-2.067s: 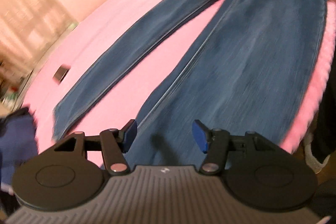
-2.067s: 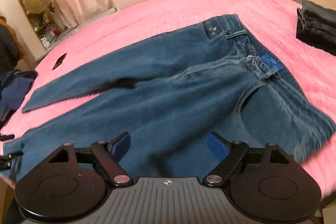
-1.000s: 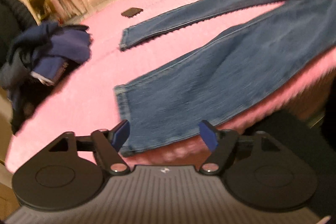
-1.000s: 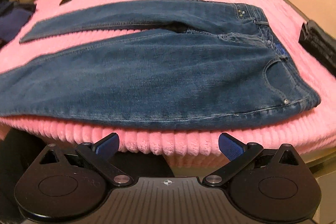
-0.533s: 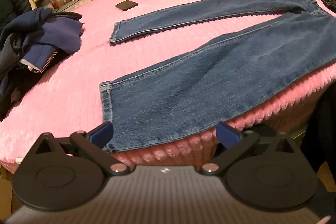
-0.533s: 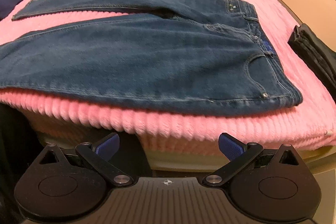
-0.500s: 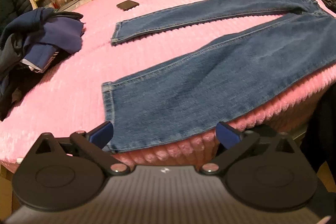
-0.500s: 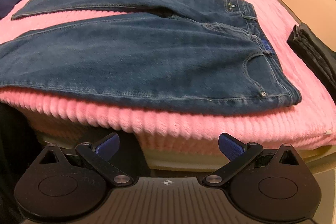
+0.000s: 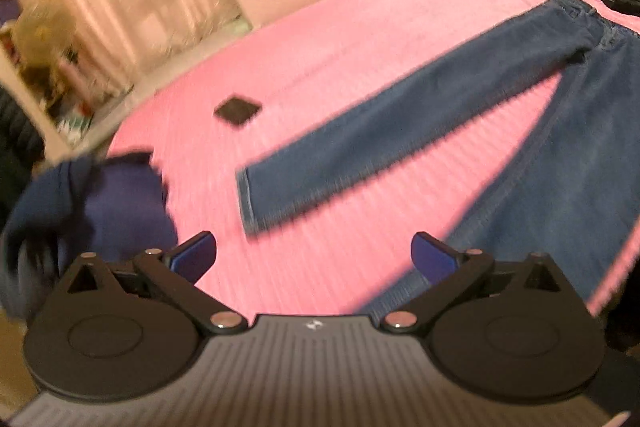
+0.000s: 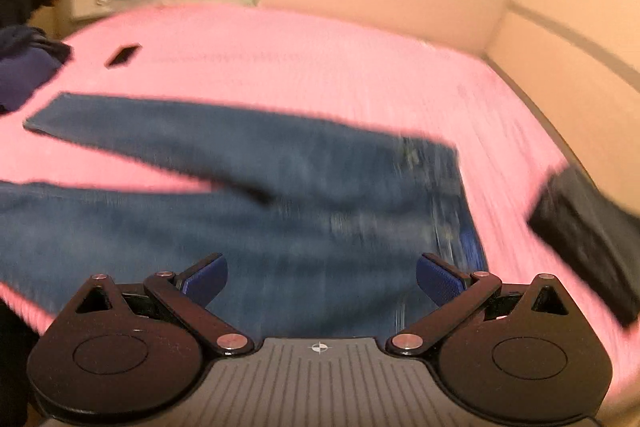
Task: Fold clothes
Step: 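Grasp the jeans leg hem with the left gripper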
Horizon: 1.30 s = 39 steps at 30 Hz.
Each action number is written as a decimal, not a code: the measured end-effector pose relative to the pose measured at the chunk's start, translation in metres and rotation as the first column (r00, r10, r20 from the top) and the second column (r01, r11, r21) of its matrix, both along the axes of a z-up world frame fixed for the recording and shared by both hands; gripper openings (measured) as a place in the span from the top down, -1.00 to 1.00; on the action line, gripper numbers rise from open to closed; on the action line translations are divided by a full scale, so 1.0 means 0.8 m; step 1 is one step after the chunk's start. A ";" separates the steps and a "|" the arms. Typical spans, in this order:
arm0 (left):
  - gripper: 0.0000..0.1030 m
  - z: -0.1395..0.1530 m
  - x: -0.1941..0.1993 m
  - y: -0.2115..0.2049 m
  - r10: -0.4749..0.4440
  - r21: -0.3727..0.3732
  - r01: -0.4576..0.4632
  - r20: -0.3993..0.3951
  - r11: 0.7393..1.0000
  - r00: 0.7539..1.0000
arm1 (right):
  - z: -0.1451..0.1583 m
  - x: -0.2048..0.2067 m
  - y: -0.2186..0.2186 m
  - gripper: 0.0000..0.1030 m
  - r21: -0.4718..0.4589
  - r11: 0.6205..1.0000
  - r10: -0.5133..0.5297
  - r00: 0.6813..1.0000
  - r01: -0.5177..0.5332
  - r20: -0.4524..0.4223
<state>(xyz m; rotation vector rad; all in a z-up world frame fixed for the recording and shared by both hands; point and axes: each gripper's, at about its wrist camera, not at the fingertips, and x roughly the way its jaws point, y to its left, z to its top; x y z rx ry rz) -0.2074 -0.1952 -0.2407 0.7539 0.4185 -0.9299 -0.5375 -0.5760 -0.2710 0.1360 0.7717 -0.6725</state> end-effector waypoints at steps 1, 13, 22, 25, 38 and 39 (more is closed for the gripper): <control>-0.98 0.002 0.013 -0.016 -0.016 0.007 0.016 0.006 1.000 1.000 | 0.004 0.012 -0.014 -0.99 -0.004 1.000 0.029 1.000 -0.029 0.005; -0.34 -0.083 0.201 -0.209 -0.204 0.222 0.211 -0.056 0.952 0.977 | -0.042 0.150 -0.174 -0.63 -0.004 0.988 0.154 0.988 -0.153 0.021; -0.29 -0.152 0.298 -0.296 -0.270 0.307 0.324 -0.205 0.895 0.941 | -0.112 0.200 -0.262 -0.56 0.033 0.994 0.100 0.994 -0.101 0.044; -0.18 -0.161 0.319 -0.305 -0.259 0.315 0.356 -0.310 0.880 0.915 | -0.127 0.201 -0.274 -0.56 0.019 0.997 0.081 0.997 -0.081 0.018; 1.00 -0.125 0.236 -0.262 -0.353 0.356 0.340 -0.031 0.870 0.935 | -0.114 0.152 -0.298 -0.56 -0.009 1.000 -0.005 0.999 0.005 0.037; 1.00 -0.120 0.234 -0.252 -0.343 0.327 0.331 -0.022 0.885 0.939 | -0.111 0.147 -0.301 -0.56 -0.015 1.000 -0.006 0.999 0.007 0.031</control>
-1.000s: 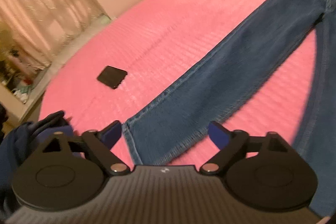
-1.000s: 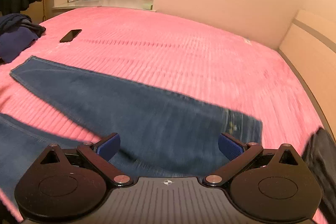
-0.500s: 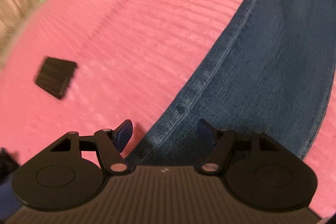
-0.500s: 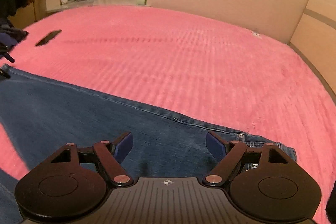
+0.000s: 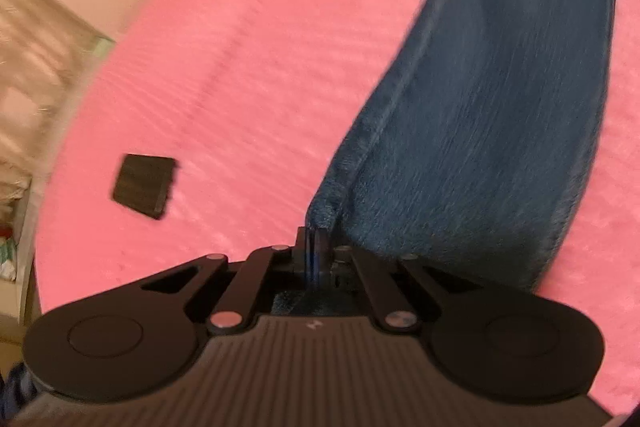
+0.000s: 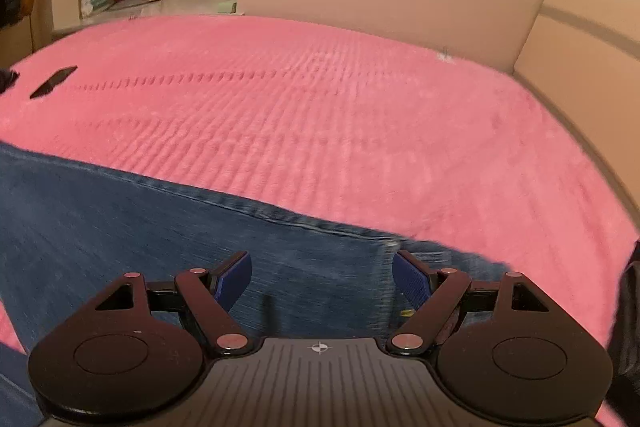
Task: Fold clothes
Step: 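Grasp the jeans leg hem with the left gripper, then grasp the jeans waistband with the right gripper while the left gripper holds the hem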
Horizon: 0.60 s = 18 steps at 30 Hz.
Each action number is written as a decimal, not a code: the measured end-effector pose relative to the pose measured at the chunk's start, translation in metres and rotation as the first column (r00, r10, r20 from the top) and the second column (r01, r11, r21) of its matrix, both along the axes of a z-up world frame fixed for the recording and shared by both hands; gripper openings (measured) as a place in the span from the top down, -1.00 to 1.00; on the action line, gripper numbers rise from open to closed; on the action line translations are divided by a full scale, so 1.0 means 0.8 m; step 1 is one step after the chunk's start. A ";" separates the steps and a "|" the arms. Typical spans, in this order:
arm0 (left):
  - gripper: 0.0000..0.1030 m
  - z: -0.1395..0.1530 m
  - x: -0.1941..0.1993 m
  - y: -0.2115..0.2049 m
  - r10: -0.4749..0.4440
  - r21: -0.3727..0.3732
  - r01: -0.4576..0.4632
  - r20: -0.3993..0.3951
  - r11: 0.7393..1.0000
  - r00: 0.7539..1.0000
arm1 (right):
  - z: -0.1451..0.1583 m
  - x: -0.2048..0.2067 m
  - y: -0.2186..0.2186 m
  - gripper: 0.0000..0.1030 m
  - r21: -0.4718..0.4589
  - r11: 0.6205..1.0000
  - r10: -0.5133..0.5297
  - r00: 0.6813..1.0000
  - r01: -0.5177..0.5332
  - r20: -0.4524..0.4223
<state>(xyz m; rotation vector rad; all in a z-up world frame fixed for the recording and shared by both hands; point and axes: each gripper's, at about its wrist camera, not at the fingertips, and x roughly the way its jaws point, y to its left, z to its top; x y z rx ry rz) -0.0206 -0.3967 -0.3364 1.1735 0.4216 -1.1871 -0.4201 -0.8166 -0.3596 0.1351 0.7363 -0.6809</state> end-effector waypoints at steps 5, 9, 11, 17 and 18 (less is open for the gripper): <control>1.00 0.018 -0.024 0.031 0.006 -0.089 -0.004 0.028 0.996 1.000 | 0.012 -0.020 -0.024 -0.56 -0.059 0.998 -0.015 0.998 0.011 -0.068; 1.00 0.015 -0.054 0.055 0.011 -0.130 -0.006 0.042 0.991 0.999 | 0.018 -0.027 -0.046 -0.56 -0.112 0.991 0.053 0.980 -0.076 -0.194; 1.00 0.006 -0.066 0.066 0.017 -0.129 -0.012 0.039 0.992 0.999 | 0.013 -0.026 -0.061 -0.56 -0.098 0.988 0.092 0.962 -0.120 -0.255; 1.00 -0.019 -0.084 0.080 0.050 -0.123 -0.049 0.006 0.991 0.999 | -0.020 0.002 -0.108 -0.55 -0.040 0.974 0.187 0.885 -0.225 -0.426; 1.00 -0.022 -0.086 0.080 0.051 -0.119 -0.050 0.009 0.992 0.999 | -0.027 0.010 -0.116 -0.55 -0.030 0.969 0.205 0.870 -0.243 -0.449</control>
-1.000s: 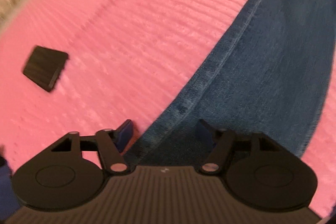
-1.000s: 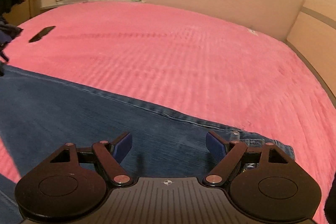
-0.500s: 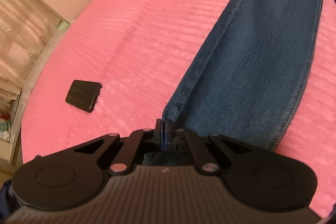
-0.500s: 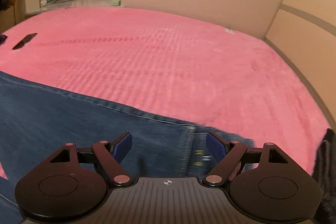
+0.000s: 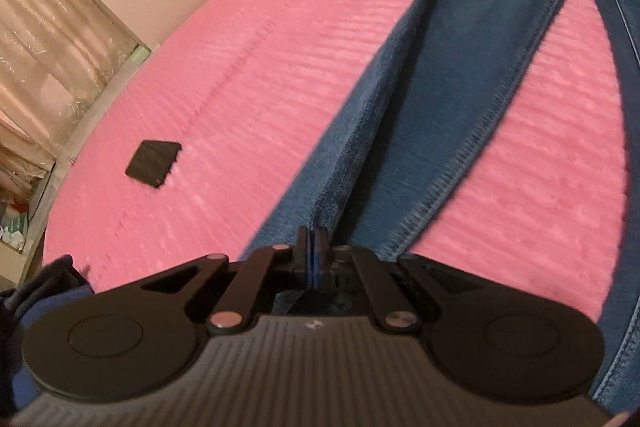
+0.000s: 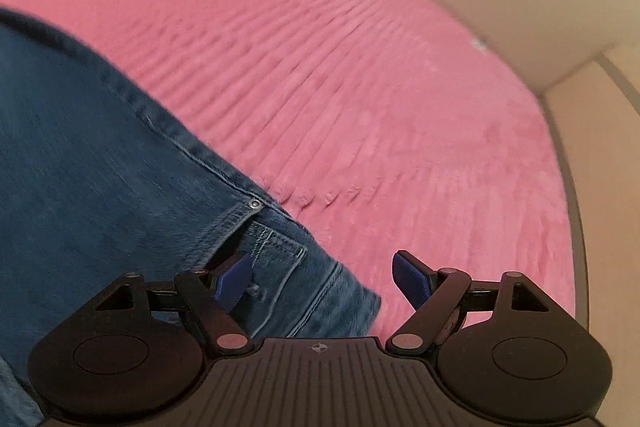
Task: Fold clothes
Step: 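Grasp the jeans waistband with the right gripper while the left gripper holds the hem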
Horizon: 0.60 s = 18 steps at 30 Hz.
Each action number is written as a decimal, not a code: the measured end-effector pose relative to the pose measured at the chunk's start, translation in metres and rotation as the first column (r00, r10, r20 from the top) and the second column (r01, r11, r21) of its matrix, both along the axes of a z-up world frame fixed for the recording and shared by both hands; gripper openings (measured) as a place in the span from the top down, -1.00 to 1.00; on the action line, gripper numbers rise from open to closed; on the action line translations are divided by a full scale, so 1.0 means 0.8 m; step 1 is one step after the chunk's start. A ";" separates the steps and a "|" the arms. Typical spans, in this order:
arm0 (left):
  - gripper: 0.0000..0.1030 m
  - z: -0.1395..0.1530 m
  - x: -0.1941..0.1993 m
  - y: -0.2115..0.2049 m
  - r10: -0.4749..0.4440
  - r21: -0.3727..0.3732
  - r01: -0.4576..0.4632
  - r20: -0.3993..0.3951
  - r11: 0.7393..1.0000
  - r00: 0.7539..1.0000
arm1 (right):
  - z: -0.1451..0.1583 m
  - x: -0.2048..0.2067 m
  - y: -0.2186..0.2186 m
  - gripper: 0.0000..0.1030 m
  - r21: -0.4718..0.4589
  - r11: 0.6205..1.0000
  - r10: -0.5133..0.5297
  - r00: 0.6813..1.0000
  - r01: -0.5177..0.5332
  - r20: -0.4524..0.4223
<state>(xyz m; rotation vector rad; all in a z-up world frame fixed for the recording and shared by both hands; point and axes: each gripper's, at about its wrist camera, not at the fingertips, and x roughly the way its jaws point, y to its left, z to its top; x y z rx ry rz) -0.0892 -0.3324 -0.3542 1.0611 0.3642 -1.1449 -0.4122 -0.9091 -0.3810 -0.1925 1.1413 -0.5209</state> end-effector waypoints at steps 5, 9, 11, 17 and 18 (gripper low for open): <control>1.00 -0.007 -0.003 -0.002 0.018 0.017 -0.018 -0.012 1.000 1.000 | -0.030 0.032 -0.031 -0.46 0.102 0.993 0.067 0.992 -0.056 -0.103; 1.00 -0.010 -0.005 -0.007 0.010 0.042 -0.011 0.008 0.999 1.000 | -0.042 0.038 -0.034 0.36 0.208 0.978 0.052 0.992 -0.027 -0.114; 1.00 -0.003 -0.007 -0.004 0.014 0.031 -0.014 0.018 0.999 1.000 | -0.030 0.028 -0.018 0.57 0.160 0.987 0.047 0.995 -0.032 -0.090; 1.00 0.067 -0.034 0.030 0.025 -0.064 -0.021 0.069 0.998 0.997 | 0.062 -0.045 0.085 0.63 -0.088 0.994 0.073 0.989 -0.063 0.125; 1.00 0.083 -0.041 0.042 0.030 -0.084 -0.023 0.076 0.996 0.997 | 0.078 -0.065 0.112 0.63 -0.133 0.989 0.090 0.984 -0.069 0.157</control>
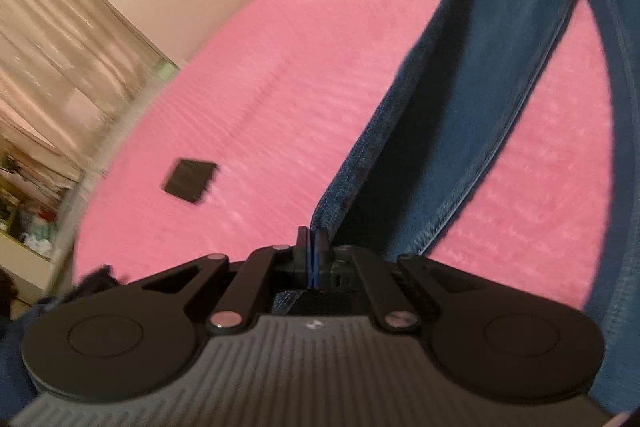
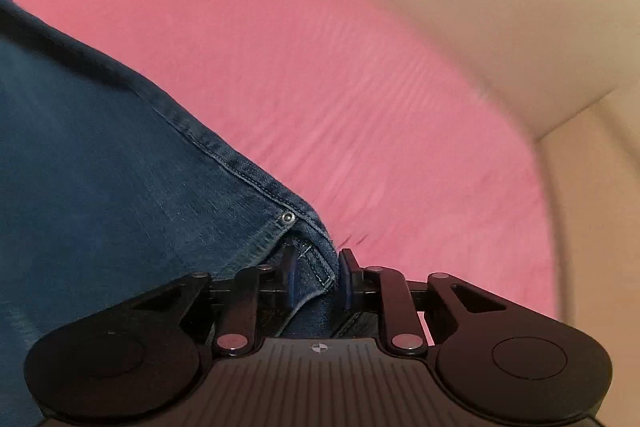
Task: Fold clothes
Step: 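Grasp the jeans waistband with the right gripper while the left gripper holds the hem, then fold the waistband over the other leg with the right gripper while the left gripper holds the hem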
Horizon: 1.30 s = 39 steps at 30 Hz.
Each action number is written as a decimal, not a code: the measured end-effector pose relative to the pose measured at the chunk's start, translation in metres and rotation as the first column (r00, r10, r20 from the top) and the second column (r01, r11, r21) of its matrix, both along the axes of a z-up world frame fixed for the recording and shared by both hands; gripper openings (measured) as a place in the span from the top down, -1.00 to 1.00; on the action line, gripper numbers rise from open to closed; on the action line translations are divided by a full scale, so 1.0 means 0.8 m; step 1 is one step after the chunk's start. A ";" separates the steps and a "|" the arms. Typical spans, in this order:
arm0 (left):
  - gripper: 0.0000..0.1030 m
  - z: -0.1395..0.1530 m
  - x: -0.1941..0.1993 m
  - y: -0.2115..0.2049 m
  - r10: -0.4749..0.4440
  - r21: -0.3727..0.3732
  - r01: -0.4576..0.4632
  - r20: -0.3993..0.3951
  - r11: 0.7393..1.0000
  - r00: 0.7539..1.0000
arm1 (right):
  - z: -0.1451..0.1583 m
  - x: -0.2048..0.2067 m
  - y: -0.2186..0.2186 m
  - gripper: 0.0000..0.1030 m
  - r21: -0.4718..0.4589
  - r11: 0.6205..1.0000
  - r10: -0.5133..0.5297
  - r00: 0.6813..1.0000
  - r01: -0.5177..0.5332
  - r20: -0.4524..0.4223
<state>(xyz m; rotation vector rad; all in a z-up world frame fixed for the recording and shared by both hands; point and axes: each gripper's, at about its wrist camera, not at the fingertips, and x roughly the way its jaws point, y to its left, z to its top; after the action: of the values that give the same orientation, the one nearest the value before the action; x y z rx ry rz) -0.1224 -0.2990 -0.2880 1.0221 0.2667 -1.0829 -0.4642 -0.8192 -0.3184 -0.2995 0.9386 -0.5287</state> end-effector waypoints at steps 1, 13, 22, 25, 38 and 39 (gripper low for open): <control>1.00 0.014 -0.009 0.016 0.005 -0.018 -0.005 0.003 1.000 1.000 | 0.014 -0.021 0.028 0.63 -0.039 0.999 0.013 0.999 -0.012 0.030; 1.00 -0.002 -0.192 0.207 0.033 0.056 -0.025 -0.142 0.998 0.989 | -0.074 -0.266 0.280 0.64 -0.054 0.985 -0.151 0.975 0.162 0.163; 1.00 -0.072 -0.246 0.227 0.026 0.169 -0.010 -0.093 0.986 0.995 | -0.081 -0.320 0.314 -0.72 0.168 0.914 -0.406 0.849 0.370 0.339; 1.00 -0.069 -0.242 0.227 0.027 0.170 -0.011 -0.091 0.985 0.995 | -0.074 -0.350 0.308 -0.72 0.426 0.799 -0.593 0.675 0.425 0.439; 1.00 -0.076 -0.227 0.218 0.042 0.177 -0.022 -0.109 0.984 0.993 | -0.123 -0.353 0.185 -0.47 0.937 0.295 -0.952 0.142 0.186 0.271; 1.00 -0.077 -0.226 0.218 0.043 0.175 -0.023 -0.111 0.984 0.993 | -0.132 -0.356 0.179 -0.40 0.954 0.261 -0.964 0.100 0.150 0.248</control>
<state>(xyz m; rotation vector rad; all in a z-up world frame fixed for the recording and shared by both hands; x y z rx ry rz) -0.3036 -0.1245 -0.3495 1.1079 0.4763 -1.1040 -0.7486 -0.6761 -0.4241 1.3048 0.0456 -0.9508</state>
